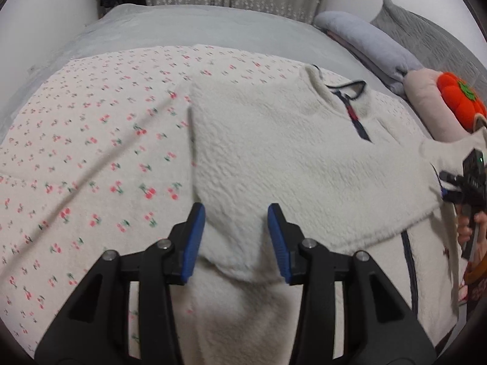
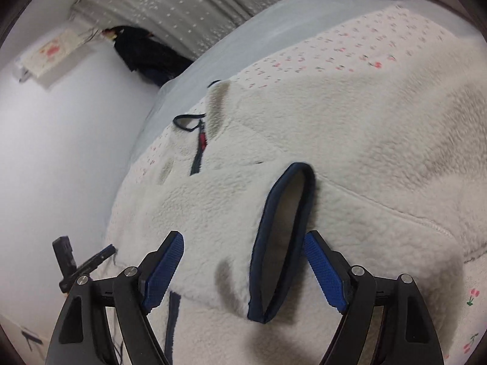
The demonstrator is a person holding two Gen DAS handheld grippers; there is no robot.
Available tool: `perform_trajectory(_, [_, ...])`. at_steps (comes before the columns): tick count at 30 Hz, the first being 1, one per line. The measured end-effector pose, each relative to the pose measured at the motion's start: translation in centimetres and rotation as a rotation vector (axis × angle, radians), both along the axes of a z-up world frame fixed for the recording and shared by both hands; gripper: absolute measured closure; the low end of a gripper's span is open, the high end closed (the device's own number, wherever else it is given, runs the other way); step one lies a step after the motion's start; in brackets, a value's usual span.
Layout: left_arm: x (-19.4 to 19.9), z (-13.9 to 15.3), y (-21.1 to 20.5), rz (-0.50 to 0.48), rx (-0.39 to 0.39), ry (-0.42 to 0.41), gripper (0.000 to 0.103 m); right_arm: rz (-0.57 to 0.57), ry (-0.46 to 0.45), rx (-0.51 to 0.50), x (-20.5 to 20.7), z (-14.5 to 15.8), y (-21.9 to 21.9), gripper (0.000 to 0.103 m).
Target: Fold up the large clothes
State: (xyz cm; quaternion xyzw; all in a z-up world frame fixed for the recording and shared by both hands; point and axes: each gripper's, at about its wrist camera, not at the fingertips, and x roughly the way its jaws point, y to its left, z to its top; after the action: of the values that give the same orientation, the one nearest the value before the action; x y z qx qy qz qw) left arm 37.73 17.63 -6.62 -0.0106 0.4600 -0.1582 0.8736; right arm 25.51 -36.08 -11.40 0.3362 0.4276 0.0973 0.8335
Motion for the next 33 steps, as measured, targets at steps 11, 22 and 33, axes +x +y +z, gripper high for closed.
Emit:
perform_trajectory(11, [8.7, -3.3, 2.1, 0.105, -0.166, 0.218, 0.082, 0.024, -0.008, -0.392, 3.5, 2.3, 4.2, 0.093])
perform_trajectory(22, [3.4, -4.5, -1.3, 0.104, 0.003, -0.079, 0.078, -0.016, 0.026, -0.564, 5.1, -0.5, 3.1, 0.087])
perform_trajectory(33, [-0.3, 0.0, -0.4, 0.114, -0.065, -0.137, 0.072, -0.103, -0.054, -0.566, -0.2, 4.0, -0.2, 0.033])
